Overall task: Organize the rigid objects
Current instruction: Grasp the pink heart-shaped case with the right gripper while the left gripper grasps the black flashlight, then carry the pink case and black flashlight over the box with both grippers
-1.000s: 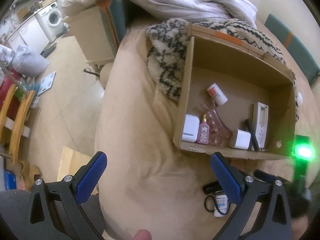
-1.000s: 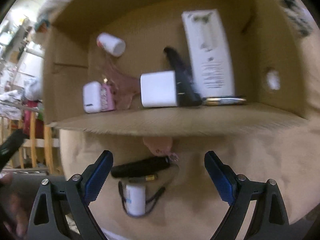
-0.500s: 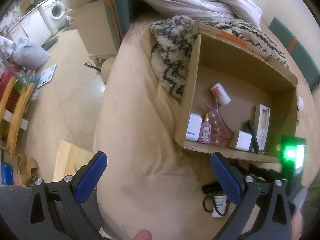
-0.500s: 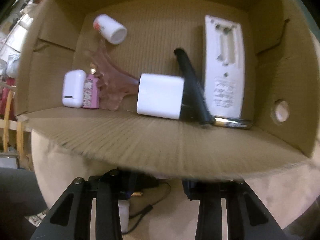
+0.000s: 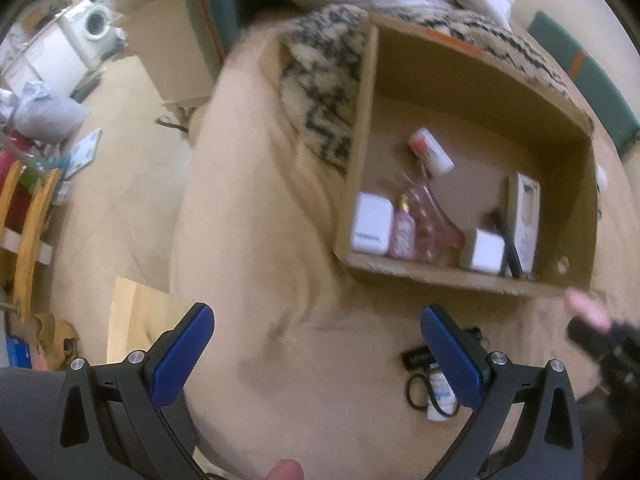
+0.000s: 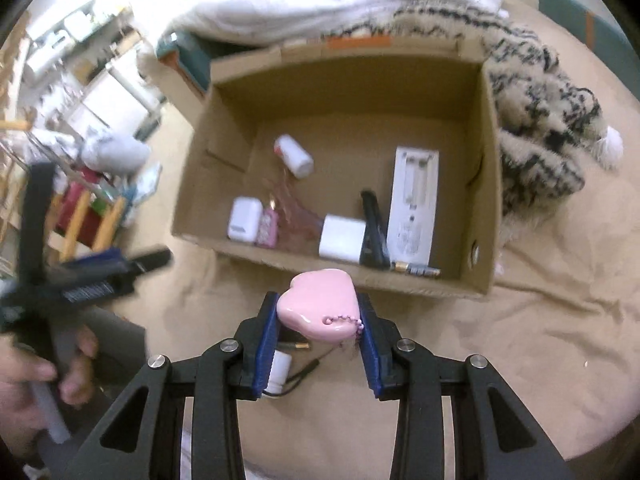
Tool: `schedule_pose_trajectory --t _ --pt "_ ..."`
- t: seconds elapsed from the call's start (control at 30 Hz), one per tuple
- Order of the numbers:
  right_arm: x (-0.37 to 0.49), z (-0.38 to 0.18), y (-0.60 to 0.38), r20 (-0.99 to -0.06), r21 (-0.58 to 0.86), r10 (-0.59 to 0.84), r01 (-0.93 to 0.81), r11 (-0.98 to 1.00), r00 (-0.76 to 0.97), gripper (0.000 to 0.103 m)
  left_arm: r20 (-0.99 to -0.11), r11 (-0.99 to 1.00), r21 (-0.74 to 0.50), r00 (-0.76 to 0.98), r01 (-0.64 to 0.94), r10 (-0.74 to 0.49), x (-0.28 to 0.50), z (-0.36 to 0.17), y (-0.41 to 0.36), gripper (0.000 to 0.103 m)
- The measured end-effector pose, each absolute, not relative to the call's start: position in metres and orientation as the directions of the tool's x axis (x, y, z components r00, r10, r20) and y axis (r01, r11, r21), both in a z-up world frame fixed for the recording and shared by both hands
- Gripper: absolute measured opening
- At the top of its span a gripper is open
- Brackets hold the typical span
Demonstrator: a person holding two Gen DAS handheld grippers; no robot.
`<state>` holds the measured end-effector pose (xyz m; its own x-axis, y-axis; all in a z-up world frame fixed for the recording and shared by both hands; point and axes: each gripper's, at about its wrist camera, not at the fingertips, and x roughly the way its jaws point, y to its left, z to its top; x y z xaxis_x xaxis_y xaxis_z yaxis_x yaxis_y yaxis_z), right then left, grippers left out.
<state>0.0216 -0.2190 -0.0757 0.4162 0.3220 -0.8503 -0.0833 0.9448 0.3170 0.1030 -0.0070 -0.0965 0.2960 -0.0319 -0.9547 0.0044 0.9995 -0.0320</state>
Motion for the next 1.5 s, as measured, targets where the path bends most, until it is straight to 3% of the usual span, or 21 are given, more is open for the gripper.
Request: schedule_pose_trajectory --t 0.13,0.3,0.5,0.8,0.93,1.07,1.17,1.5 --pt "0.023 -0.077 -0.234 -0.82 0.377 0.356 -0.046 0.925 0.448 0.039 -0.971 0.998 -0.061 0.231 0.002 -0.059 0.099 -0.112 -0.015 0.103" --pt "0.023 -0.064 -0.235 -0.787 0.393 0.372 -0.064 0.917 0.492 0.039 -0.972 0.961 -0.216 0.126 -0.172 -0.196 0.094 -0.142 -0.02 0.103" --pt "0.025 -0.06 -0.246 -0.773 0.421 0.387 -0.05 0.906 0.503 0.039 -0.969 0.921 -0.247 0.07 -0.301 -0.237 0.092 -0.169 -0.046 0.103" --pt "0.027 -0.052 -0.248 -0.753 0.444 0.409 -0.061 0.894 0.516 0.039 -0.985 0.945 -0.159 -0.022 -0.285 -0.172 0.097 -0.2 -0.094 0.103" --pt "0.03 -0.053 -0.248 -0.757 0.443 0.408 -0.058 0.895 0.511 0.039 -0.996 0.971 -0.053 -0.052 -0.234 -0.067 0.098 -0.215 -0.114 0.103" --pt "0.03 -0.057 -0.248 -0.766 0.435 0.398 -0.048 0.899 0.505 0.039 -0.999 0.971 -0.024 -0.021 -0.24 -0.03 0.1 -0.215 -0.117 0.103" --pt "0.032 -0.061 -0.248 -0.774 0.435 0.396 -0.039 0.9 0.494 0.039 -1.0 0.981 0.017 0.012 -0.192 0.02 0.101 -0.209 -0.118 0.086" --pt "0.033 -0.062 -0.25 -0.782 0.416 0.376 -0.033 0.909 0.497 0.039 -0.997 0.987 0.056 0.04 -0.151 0.062 0.101 -0.187 -0.103 0.086"
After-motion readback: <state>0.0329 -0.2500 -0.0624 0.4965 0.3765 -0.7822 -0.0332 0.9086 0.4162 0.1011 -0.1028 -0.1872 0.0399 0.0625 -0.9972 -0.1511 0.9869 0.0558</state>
